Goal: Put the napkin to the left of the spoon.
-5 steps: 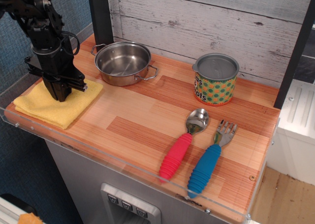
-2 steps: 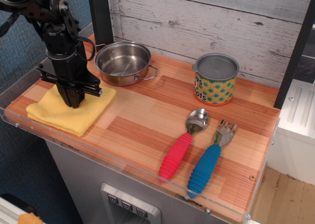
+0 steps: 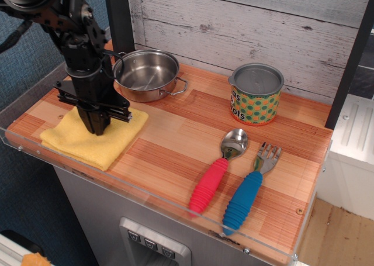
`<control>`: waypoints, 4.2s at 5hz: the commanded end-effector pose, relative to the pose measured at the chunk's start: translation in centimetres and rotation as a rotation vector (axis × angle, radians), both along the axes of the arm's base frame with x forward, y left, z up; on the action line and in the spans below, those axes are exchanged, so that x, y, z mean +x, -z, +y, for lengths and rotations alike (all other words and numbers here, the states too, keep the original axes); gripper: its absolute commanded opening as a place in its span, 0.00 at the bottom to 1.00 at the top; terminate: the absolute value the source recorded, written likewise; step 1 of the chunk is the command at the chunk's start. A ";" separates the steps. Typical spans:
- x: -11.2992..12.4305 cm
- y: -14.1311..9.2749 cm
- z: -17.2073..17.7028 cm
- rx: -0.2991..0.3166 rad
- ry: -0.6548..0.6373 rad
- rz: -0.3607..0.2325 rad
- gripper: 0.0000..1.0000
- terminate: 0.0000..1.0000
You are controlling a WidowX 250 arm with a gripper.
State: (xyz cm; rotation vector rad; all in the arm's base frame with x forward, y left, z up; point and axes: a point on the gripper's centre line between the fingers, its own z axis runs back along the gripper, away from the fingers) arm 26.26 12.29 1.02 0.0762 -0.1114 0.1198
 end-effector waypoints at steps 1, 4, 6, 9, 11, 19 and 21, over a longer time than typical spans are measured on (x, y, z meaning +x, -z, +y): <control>0.9 -0.5 -2.5 0.019 0.061 -0.028 0.00 0.00; 0.8 -0.5 -5.3 -0.004 0.092 -0.028 0.00 0.00; 1.3 -0.2 -6.9 -0.033 0.109 -0.042 0.00 0.00; 0.8 -0.9 -9.3 -0.044 0.126 -0.046 0.00 0.00; 0.4 -1.0 -8.4 -0.030 0.073 -0.028 0.00 0.00; 1.1 -5.9 -7.7 -0.007 0.060 -0.124 1.00 0.00; 2.2 -8.2 -8.9 -0.011 0.072 -0.160 1.00 0.00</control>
